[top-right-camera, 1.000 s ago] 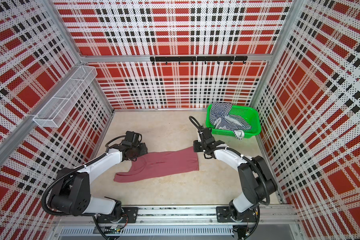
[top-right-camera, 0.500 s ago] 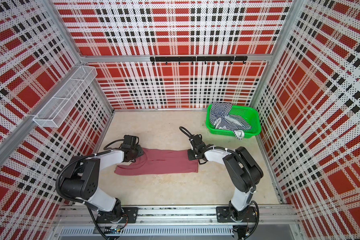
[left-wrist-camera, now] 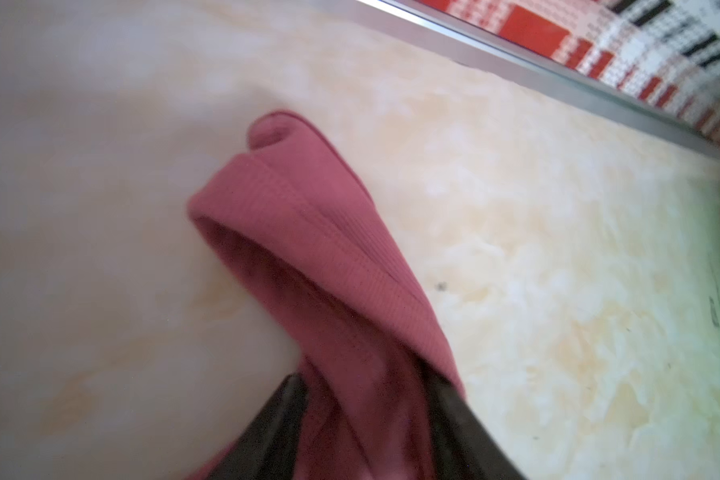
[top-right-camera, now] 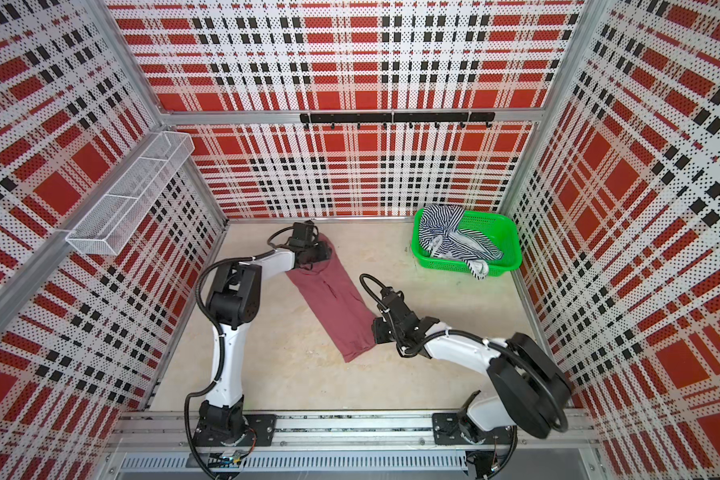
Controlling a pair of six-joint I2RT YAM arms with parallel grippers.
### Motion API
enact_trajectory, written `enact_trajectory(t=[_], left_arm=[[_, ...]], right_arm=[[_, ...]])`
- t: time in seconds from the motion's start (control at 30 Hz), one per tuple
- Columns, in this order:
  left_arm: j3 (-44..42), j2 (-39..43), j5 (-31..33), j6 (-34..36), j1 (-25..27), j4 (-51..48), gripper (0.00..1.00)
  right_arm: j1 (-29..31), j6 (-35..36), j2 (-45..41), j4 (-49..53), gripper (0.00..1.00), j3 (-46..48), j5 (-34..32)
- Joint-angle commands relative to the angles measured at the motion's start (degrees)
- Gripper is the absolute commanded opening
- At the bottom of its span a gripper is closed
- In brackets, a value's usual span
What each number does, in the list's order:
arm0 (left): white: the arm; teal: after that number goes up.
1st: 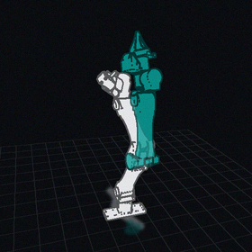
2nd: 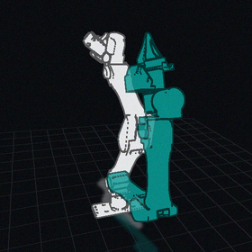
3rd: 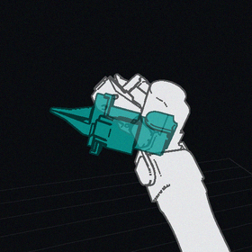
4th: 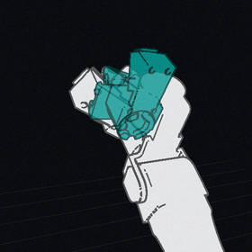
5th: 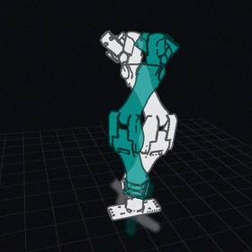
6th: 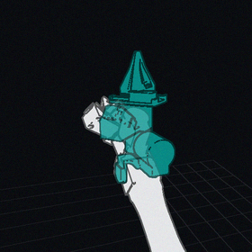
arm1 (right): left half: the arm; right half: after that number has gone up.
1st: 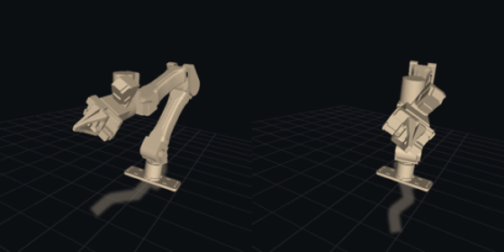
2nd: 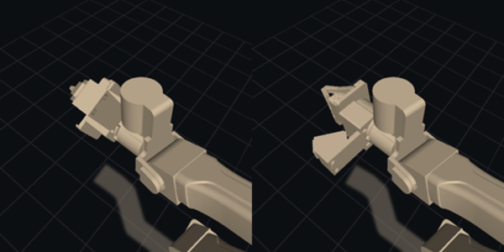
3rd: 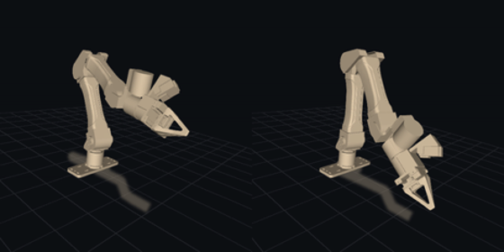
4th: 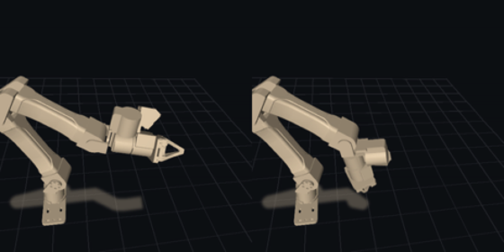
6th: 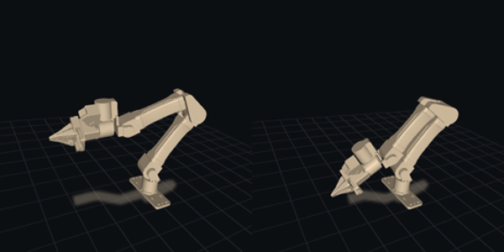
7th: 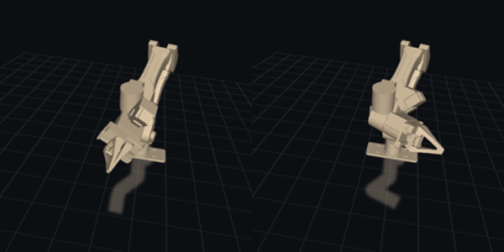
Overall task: Fold and stack the tank tops
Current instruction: 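Swing the strap end away from the robot with the left gripper, folding lengthwise, then grasp the tank top's near hem corners with both grippers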
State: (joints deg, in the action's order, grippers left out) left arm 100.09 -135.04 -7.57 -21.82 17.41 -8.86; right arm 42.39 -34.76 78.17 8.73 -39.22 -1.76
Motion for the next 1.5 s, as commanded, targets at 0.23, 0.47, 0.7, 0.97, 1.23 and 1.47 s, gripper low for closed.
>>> enact_trajectory(t=[0.23, 0.47, 0.7, 0.97, 1.23, 1.47], left_arm=[[-5.33, 10.32, 0.47, 3.63, -1.65, -8.73, 0.68], [-9.50, 7.08, -1.62, 0.91, -2.74, -6.55, 0.52], [-2.78, -0.41, -3.24, -1.58, -1.57, -6.52, 0.43], [7.88, -8.62, -5.95, -0.01, 2.65, -8.44, 0.44], [8.34, -0.22, -0.40, 5.21, 1.99, -12.03, 0.65], [4.43, 8.73, 6.82, 8.47, 5.99, -20.03, 0.68]], right_arm=[[-6.97, 8.58, 9.22, 3.99, 0.31, -12.93, 1.58], [-5.71, 5.12, 18.58, -1.12, 0.11, -15.50, 6.42], [-4.05, -0.86, 20.94, -1.61, 0.11, -12.29, 7.60], [0.65, -5.87, 17.63, 5.31, 0.16, -7.25, 13.59], [-6.84, -3.44, 8.59, 8.87, 0.39, -11.10, 3.82], [-10.84, 0.16, 12.25, 11.68, 0.38, -15.53, 8.63]])
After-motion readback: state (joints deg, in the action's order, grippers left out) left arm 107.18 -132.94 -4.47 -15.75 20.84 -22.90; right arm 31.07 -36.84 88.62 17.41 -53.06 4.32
